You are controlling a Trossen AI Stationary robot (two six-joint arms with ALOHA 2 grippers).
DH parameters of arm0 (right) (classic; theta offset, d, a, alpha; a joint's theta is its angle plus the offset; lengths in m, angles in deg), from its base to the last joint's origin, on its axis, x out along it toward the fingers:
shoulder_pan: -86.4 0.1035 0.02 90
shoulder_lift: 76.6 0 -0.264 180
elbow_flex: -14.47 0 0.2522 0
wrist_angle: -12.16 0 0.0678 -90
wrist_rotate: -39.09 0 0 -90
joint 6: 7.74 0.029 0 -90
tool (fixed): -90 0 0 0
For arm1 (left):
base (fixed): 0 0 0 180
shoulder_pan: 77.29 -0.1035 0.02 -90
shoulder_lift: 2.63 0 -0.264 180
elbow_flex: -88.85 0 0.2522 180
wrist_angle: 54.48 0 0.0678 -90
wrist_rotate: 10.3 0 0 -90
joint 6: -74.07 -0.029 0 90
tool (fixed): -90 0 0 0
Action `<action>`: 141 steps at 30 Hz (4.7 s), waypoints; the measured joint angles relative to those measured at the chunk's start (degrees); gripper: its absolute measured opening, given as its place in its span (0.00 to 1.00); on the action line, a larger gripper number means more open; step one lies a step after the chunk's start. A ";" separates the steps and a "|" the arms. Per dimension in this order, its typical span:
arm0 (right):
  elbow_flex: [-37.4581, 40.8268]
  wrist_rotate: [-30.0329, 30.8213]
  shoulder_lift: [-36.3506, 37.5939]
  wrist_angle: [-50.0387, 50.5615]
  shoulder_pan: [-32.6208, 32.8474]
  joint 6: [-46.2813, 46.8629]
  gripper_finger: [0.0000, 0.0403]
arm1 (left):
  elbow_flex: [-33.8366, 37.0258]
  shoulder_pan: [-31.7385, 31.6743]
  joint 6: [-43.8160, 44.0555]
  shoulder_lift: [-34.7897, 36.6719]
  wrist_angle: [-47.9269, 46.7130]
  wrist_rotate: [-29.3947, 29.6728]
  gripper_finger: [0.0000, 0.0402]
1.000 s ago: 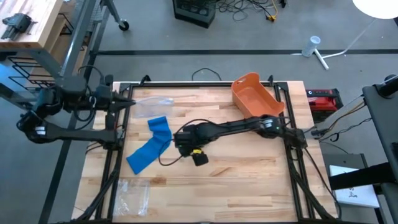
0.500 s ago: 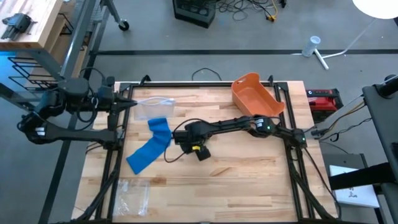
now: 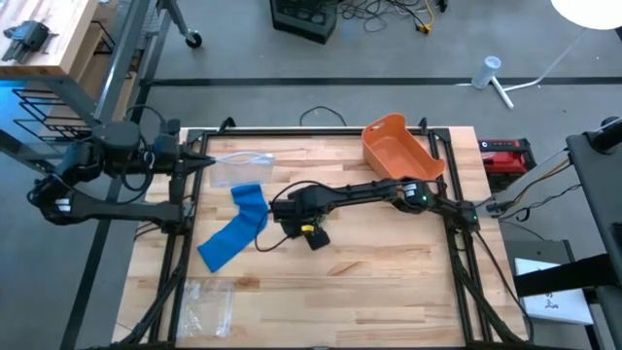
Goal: Roll bandage
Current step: Put the rolled green bandage into the transparent zip bag
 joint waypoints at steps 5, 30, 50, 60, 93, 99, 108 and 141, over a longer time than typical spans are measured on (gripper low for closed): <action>2.28 -0.41 -1.13 -0.40 -0.02 -1.29 0.77 | 0.00 0.00 -0.04 0.00 0.00 0.00 0.00; 2.55 8.11 0.54 -2.74 0.04 0.90 0.40 | 0.02 0.02 -1.44 -0.55 -0.02 0.00 0.00; -4.98 10.24 36.12 -18.18 2.58 43.78 0.23 | 3.55 0.02 -3.91 -7.90 21.64 -5.17 0.00; -4.91 14.24 39.53 -39.38 3.45 31.82 0.21 | 2.83 0.11 -6.18 -18.30 29.46 -12.94 0.00; -4.74 8.93 39.39 -25.60 3.43 31.52 0.20 | -1.88 1.11 -8.04 -19.32 29.92 -18.53 0.00; -4.59 4.62 37.77 -25.32 3.43 31.45 0.20 | -1.88 1.18 -8.09 -19.42 30.07 -21.56 0.00; -4.59 3.66 36.63 -25.61 3.43 29.46 0.19 | -1.86 2.99 -8.09 -20.46 30.62 -26.01 0.00; -4.60 -2.01 35.54 -32.07 4.07 20.15 0.18 | -1.81 4.17 -3.95 -20.33 36.75 -26.83 0.00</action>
